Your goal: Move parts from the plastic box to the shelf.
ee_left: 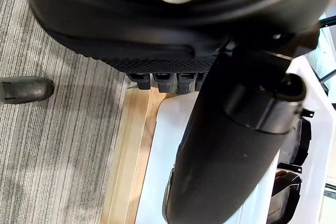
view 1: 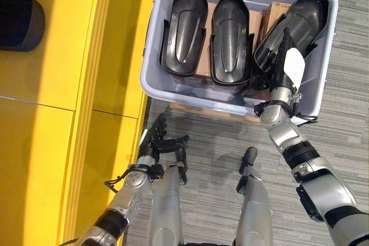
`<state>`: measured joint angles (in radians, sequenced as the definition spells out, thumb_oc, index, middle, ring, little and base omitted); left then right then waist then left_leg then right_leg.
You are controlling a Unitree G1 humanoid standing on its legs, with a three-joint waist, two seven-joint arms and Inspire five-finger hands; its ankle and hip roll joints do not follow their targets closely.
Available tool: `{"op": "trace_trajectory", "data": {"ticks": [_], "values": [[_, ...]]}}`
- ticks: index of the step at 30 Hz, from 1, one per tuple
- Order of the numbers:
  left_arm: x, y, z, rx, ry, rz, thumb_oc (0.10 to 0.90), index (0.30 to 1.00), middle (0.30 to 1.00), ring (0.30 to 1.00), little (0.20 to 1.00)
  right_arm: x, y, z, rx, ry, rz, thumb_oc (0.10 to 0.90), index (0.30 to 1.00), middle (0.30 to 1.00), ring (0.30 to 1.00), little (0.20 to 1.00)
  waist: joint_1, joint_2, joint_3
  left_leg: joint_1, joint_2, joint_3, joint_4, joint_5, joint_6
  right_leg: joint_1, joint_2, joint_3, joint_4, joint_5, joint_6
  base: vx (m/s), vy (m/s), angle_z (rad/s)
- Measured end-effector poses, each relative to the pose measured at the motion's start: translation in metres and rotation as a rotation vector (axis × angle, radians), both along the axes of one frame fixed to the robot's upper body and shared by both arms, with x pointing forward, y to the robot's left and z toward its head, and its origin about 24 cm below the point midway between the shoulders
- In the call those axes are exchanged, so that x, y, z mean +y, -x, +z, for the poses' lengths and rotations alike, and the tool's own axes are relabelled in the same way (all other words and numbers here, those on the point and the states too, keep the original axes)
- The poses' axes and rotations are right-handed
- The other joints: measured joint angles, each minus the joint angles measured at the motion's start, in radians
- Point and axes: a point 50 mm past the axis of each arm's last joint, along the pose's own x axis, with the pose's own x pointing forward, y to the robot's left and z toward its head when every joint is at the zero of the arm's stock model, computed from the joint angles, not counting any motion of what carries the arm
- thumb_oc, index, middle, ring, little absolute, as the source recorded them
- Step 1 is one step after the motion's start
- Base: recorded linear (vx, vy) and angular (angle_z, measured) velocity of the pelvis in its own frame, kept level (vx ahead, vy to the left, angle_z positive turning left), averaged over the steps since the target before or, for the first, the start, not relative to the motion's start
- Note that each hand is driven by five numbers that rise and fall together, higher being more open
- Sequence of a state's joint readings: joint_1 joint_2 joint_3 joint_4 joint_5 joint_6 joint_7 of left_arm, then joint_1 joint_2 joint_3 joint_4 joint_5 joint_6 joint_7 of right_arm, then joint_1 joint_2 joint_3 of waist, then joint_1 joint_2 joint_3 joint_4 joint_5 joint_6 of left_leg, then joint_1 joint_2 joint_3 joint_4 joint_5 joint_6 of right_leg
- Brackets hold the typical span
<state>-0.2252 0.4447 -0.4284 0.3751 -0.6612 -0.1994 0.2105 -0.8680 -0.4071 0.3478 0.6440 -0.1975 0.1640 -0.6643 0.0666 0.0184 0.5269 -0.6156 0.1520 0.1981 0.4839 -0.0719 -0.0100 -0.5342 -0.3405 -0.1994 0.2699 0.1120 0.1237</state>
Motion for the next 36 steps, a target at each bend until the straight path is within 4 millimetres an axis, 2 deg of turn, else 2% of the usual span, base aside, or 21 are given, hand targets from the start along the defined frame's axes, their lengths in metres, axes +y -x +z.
{"op": "trace_trajectory", "data": {"ticks": [16,23,29,30,31,36], "values": [[0.000,0.000,0.001,-0.006,0.002,0.001,0.900,1.000,1.000,1.000,1.000,-0.001,-0.012,0.004,0.054,0.117,-0.045,0.900,1.000,1.000,1.000,1.000,0.018,0.000,0.000,-0.029,-0.002,-0.010,0.003,0.001,0.000,-0.022,-0.002,-0.005,0.009,-0.003,-0.001,0.00,0.000,0.01],[0.000,0.000,0.001,-0.005,0.003,0.001,0.900,1.000,1.000,1.000,1.000,-0.003,-0.017,-0.013,0.160,0.154,-0.048,0.900,1.000,1.000,1.000,1.000,0.019,0.001,0.000,-0.030,-0.002,-0.011,0.002,0.001,-0.001,-0.024,-0.003,-0.004,0.013,-0.004,-0.002,0.00,0.000,0.00],[0.000,0.000,0.001,-0.005,0.003,0.000,0.900,1.000,1.000,1.000,1.000,-0.001,-0.019,-0.014,0.166,0.143,-0.036,0.900,1.000,1.000,1.000,1.000,0.019,0.001,0.000,-0.033,-0.001,-0.011,0.002,0.004,-0.002,-0.033,-0.004,-0.002,0.019,-0.004,-0.003,0.00,0.000,0.00],[0.000,0.000,0.001,-0.005,0.003,0.000,0.900,1.000,1.000,1.000,1.000,-0.001,-0.020,-0.014,0.167,0.137,-0.035,0.437,0.352,0.352,0.352,0.352,0.019,0.001,0.000,-0.033,-0.001,-0.011,0.001,0.004,-0.002,-0.033,-0.003,-0.002,0.019,-0.004,-0.003,0.00,0.000,0.00],[0.000,0.000,0.001,-0.005,0.003,0.000,0.900,1.000,1.000,1.000,1.000,0.000,-0.020,-0.014,0.166,0.125,-0.032,0.400,0.300,0.300,0.300,0.300,0.019,0.001,0.000,-0.033,-0.001,-0.011,0.001,0.005,-0.003,-0.033,-0.003,-0.002,0.020,-0.004,-0.003,0.00,0.000,0.00],[0.000,0.000,0.001,-0.005,0.003,0.001,0.900,1.000,1.000,1.000,1.000,-0.002,-0.020,-0.006,0.120,0.112,-0.041,0.400,0.300,0.300,0.300,0.300,0.016,0.001,0.000,-0.032,-0.001,-0.012,0.005,0.005,-0.002,-0.033,-0.003,-0.002,0.026,-0.005,-0.004,0.00,0.000,0.00]]}}
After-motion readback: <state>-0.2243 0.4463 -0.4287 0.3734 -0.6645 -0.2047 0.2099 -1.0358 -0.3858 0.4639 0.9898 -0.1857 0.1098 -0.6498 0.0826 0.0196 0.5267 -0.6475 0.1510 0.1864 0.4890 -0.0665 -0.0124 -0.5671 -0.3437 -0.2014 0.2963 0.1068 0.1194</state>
